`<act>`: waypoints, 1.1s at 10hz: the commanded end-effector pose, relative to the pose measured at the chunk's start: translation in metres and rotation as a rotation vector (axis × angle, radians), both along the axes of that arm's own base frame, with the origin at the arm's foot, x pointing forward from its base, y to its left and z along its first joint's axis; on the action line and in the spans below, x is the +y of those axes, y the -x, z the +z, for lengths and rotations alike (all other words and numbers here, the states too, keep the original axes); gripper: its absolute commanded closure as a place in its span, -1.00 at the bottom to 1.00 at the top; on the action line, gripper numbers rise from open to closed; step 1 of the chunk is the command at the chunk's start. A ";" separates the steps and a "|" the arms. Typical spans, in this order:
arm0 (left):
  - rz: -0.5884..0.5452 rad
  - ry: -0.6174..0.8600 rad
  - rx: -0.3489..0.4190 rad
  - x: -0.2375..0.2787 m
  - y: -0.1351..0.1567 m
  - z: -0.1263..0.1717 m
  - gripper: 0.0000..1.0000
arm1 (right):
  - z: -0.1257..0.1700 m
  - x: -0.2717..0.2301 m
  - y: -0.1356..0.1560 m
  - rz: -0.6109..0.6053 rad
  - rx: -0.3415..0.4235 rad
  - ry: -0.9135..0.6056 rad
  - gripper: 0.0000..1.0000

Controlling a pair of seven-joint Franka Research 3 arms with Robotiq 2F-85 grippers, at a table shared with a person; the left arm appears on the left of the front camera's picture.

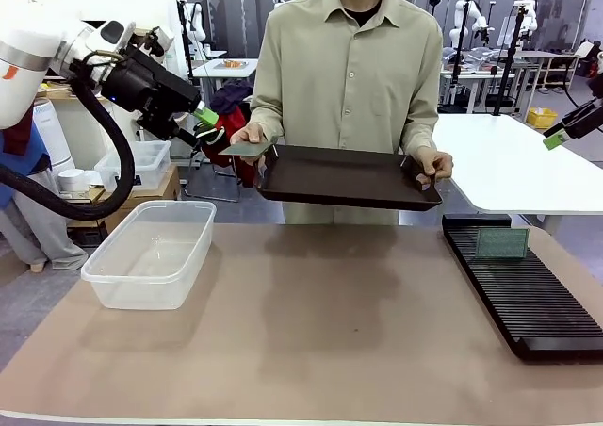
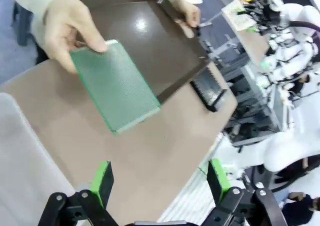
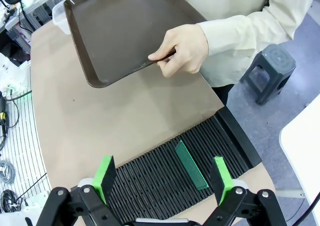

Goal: Sort PCBs into racks and boxes based on the side picked up.
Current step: Pick up the Blank PCB handed by the Human.

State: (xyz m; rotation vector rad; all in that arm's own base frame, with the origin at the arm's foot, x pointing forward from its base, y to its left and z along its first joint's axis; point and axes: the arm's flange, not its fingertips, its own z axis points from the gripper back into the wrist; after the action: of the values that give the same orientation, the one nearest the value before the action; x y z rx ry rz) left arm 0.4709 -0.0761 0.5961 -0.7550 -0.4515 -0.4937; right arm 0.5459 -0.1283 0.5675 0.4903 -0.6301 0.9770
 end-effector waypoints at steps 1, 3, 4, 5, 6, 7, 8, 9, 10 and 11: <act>-0.017 0.046 0.029 0.002 0.003 0.001 -1.00 | 0.001 0.001 0.001 -0.005 0.008 0.005 -1.00; 0.002 -0.006 -0.002 -0.003 0.000 0.001 -1.00 | 0.001 0.001 0.001 -0.005 0.008 0.005 -1.00; 0.012 0.124 0.179 0.000 -0.014 -0.007 -1.00 | 0.001 0.001 0.001 -0.005 0.008 0.005 -1.00; 0.019 0.286 0.326 0.009 -0.027 -0.017 -1.00 | 0.001 0.001 0.001 -0.005 0.008 0.005 -1.00; 0.064 0.393 0.431 0.015 -0.039 -0.028 -1.00 | 0.001 0.001 0.001 -0.005 0.008 0.005 -1.00; 0.088 0.449 0.519 0.018 -0.044 -0.037 -1.00 | 0.001 0.001 0.001 -0.005 0.008 0.005 -1.00; 0.083 0.481 0.589 0.020 -0.049 -0.044 -1.00 | 0.001 0.001 0.001 -0.005 0.008 0.005 -1.00; 0.106 0.464 0.617 0.023 -0.055 -0.053 -1.00 | 0.001 0.001 0.001 -0.005 0.008 0.005 -1.00; 0.101 0.448 0.631 0.027 -0.062 -0.064 -1.00 | 0.001 0.001 0.001 -0.005 0.008 0.005 -1.00; 0.075 0.460 0.659 0.031 -0.064 -0.070 -1.00 | 0.001 0.001 0.001 -0.005 0.008 0.005 -1.00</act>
State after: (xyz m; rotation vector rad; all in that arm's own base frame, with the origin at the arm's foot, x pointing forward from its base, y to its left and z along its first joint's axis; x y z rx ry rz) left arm 0.5315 -0.0455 0.5193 -1.2688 0.0059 -0.0343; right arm 0.5459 -0.1284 0.5677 0.4900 -0.6304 0.9769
